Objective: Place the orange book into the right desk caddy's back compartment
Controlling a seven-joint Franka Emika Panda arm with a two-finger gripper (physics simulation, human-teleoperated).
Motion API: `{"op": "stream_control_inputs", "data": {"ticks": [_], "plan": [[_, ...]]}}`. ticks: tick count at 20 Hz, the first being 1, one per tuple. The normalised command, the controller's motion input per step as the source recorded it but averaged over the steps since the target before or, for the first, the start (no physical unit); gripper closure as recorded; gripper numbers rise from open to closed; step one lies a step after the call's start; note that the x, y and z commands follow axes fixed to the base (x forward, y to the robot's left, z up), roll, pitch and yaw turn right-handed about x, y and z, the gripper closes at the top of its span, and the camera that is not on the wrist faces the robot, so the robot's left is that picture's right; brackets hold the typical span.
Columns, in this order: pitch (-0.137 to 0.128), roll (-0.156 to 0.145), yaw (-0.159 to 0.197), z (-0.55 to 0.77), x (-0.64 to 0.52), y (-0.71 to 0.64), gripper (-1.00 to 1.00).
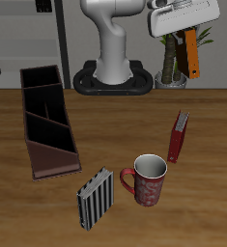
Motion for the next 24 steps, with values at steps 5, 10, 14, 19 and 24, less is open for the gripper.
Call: {"op": "stream_control_inputs", "data": {"ticks": [5, 10, 14, 19, 24], "plan": [[-0.033, -0.053, 0.048, 0.27, -0.24, -0.64, 1.00], [0.002, -0.034, 0.118, 0.13, -0.12, -0.72, 1.00], [-0.009, -0.061, 0.027, 0.11, -0.06, -0.57, 1.00], [0.012, -0.104, 0.025, -0.02, -0.05, -0.86, 1.00], [0.004, -0.079, 0.012, 0.01, -0.05, -0.72, 1.00]]}}
